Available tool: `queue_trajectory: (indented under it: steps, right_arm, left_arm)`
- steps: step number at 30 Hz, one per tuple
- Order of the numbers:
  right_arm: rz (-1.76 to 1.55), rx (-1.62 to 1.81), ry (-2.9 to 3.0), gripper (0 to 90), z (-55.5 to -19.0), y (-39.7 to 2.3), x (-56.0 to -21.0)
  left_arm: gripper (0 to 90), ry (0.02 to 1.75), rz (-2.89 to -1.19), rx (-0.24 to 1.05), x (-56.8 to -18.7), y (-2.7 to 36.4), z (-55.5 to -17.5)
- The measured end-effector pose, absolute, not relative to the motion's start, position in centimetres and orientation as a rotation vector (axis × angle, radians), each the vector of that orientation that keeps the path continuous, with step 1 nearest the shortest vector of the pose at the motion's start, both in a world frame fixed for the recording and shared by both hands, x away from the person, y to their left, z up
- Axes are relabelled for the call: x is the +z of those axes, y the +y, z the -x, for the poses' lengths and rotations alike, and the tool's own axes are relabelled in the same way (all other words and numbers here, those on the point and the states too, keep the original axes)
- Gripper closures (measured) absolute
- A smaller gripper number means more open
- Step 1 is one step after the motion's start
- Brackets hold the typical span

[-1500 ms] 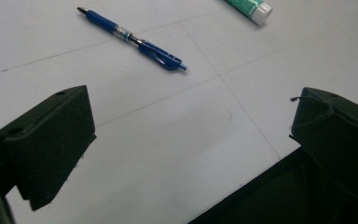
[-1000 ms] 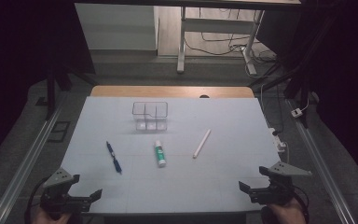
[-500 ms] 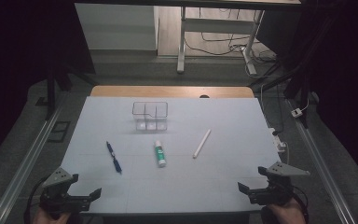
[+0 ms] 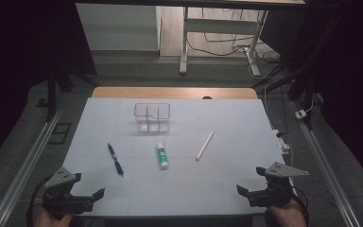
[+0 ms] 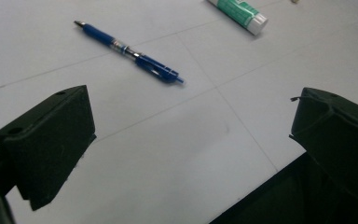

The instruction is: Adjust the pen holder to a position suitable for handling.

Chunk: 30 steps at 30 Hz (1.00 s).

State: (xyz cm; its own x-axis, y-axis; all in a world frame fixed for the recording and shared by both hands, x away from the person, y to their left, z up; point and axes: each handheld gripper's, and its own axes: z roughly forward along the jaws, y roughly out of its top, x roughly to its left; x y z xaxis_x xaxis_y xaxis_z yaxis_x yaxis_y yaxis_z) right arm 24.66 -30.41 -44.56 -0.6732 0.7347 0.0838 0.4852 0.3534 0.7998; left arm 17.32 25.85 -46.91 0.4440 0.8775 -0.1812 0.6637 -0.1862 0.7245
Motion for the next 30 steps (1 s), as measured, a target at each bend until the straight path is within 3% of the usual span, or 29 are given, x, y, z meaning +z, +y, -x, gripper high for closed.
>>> queue_trajectory:
  steps: [13, 30]
  right_arm:
    - [-0.997, 1.315, 2.378, 0.0, -25.5, -28.6, -44.4]
    - [-0.991, 1.360, 2.459, 0.0, -27.2, -26.4, -45.0]
  left_arm:
    - [0.0, 1.211, -1.911, 0.261, -47.0, 25.8, -18.4]
    - [0.0, 1.129, -1.940, 0.278, -47.5, 24.6, -20.5]
